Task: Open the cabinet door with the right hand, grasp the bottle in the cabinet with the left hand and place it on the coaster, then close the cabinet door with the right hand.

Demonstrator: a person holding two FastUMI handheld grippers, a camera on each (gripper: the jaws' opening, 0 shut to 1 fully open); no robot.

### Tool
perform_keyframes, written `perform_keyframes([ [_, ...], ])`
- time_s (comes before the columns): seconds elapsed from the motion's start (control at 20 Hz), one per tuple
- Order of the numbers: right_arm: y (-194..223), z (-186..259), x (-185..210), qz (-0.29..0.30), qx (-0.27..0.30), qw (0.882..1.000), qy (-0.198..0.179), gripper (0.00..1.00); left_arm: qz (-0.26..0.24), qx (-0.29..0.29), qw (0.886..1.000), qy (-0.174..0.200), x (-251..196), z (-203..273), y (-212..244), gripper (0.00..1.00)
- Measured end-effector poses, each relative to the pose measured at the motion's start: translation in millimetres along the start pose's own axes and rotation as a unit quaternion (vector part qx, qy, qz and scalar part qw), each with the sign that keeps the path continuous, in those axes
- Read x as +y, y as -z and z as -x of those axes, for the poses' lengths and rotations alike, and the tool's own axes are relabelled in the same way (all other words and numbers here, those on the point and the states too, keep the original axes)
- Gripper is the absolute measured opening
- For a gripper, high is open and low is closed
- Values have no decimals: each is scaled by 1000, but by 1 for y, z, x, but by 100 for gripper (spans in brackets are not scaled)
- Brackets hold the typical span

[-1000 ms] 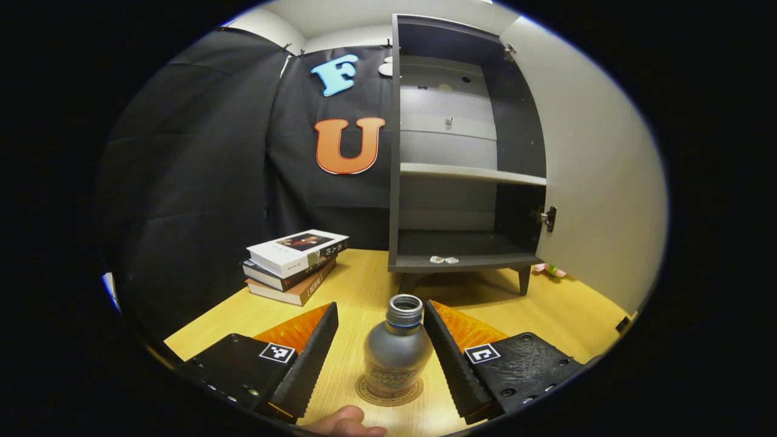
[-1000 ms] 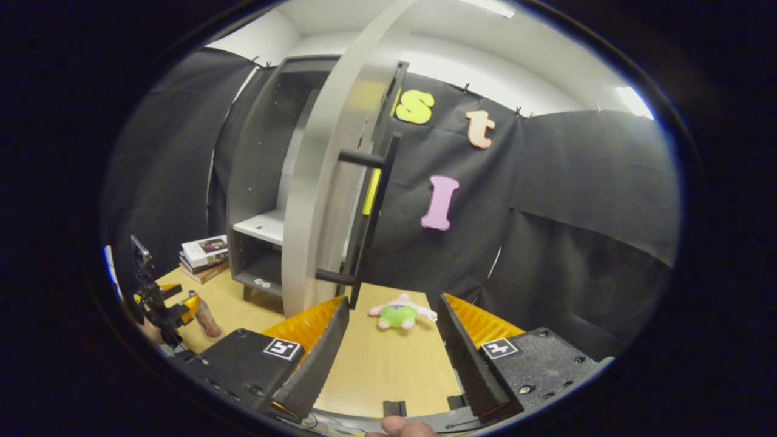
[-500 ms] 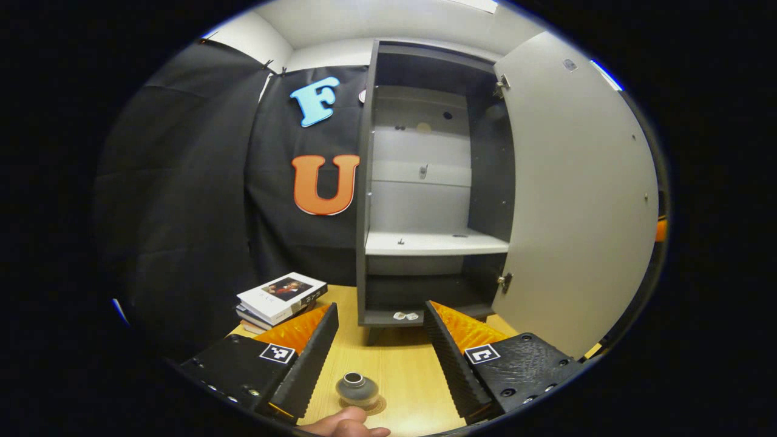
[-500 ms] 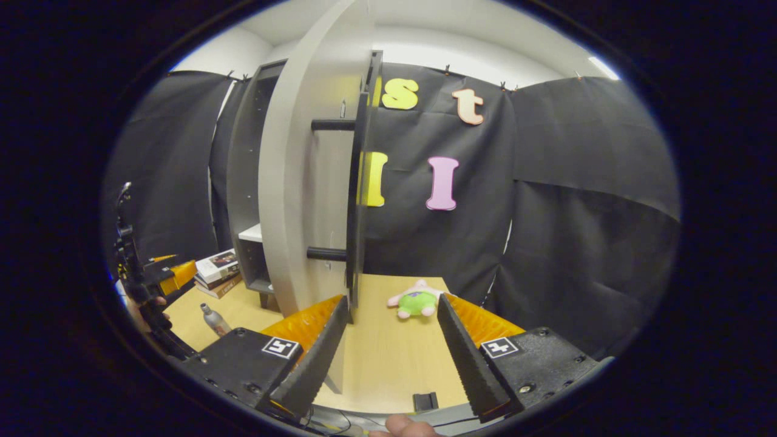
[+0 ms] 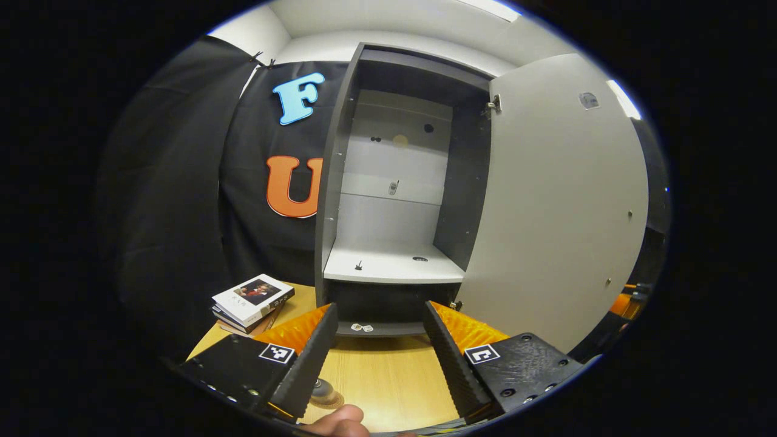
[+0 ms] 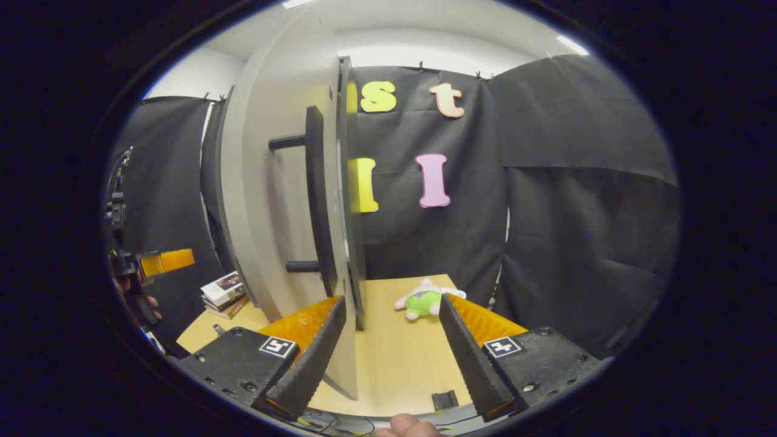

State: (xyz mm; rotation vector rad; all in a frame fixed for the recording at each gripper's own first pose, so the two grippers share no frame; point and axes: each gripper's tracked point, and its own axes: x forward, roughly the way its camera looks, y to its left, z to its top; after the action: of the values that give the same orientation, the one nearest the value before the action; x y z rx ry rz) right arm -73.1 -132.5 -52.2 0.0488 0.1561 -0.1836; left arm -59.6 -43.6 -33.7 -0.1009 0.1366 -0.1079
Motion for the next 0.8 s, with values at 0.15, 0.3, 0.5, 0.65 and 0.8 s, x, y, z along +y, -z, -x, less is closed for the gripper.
perform_keyframes([
  [0.15,-10,9,-22,-39,-17,999,33,98,-5,-2,1000,7,3,-10,-1,86],
  [0.3,-40,-1,-15,-72,-44,996,30,100,-5,7,1000,-4,11,-16,5,87],
  [0.5,-53,-9,0,-62,-53,997,17,99,-12,-11,999,-33,28,-9,-2,89],
  [0.65,-59,-7,-2,-47,-65,996,29,95,-21,-25,998,-62,47,-3,-1,89],
  [0.8,-66,-7,2,-64,-76,995,25,94,-11,-22,997,-66,56,-1,5,89],
])
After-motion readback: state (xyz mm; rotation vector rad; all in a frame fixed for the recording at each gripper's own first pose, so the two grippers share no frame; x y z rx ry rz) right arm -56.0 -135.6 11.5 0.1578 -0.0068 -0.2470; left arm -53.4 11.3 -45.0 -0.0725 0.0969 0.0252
